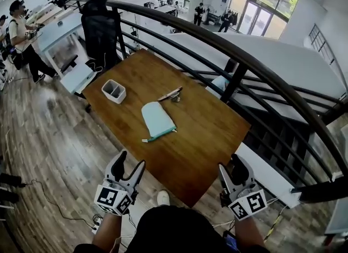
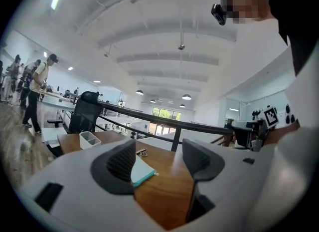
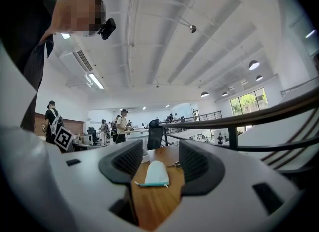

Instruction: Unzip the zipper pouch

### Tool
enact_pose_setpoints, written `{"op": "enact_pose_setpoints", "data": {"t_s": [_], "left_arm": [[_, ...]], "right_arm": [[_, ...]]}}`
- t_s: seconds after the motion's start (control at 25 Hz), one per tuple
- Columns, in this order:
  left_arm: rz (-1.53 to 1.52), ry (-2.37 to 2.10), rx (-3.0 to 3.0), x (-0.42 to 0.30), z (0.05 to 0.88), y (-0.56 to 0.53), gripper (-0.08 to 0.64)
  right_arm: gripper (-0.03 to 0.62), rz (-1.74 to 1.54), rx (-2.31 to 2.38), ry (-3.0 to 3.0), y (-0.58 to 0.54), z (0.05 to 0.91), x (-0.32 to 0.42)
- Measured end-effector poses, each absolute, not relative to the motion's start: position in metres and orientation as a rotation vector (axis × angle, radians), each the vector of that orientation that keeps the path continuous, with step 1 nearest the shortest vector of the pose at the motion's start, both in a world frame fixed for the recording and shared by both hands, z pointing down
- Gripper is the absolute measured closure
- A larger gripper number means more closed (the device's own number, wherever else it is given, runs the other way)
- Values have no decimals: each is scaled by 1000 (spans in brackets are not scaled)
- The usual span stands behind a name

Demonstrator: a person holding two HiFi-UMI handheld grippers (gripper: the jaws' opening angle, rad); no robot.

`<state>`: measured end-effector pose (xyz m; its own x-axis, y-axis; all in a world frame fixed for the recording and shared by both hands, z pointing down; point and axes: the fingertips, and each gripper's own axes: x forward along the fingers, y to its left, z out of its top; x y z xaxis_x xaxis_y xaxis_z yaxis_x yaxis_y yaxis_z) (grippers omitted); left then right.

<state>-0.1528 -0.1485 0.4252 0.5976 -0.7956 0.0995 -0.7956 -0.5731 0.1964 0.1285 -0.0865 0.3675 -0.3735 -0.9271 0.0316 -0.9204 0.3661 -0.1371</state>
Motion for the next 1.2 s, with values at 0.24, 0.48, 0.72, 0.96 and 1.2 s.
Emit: {"op": "enact_pose_setpoints", "data": {"t_s": [0.24,0.48,0.72,0.96,1.2], "left_arm": [[99,-1243,2608,-128,453,-169,275],[249,-1209,2639,-93,478,-176,275],[446,-1135,2657,-80,518,-219,275],[644,-1064,2650,-60,559,-230,275],[828,-966,2655,-48,596,-260,275]], "right_arm": [[376,-253,-1775,2593,-92,384,140],[378,-289,-1721,2646,-95,395,154],[383,-323,-1700,2690,-140,407,149],[391,-410,-1731,2671,-140,424,165],[405,-514,-1800,2643,-138,443,176]]}}
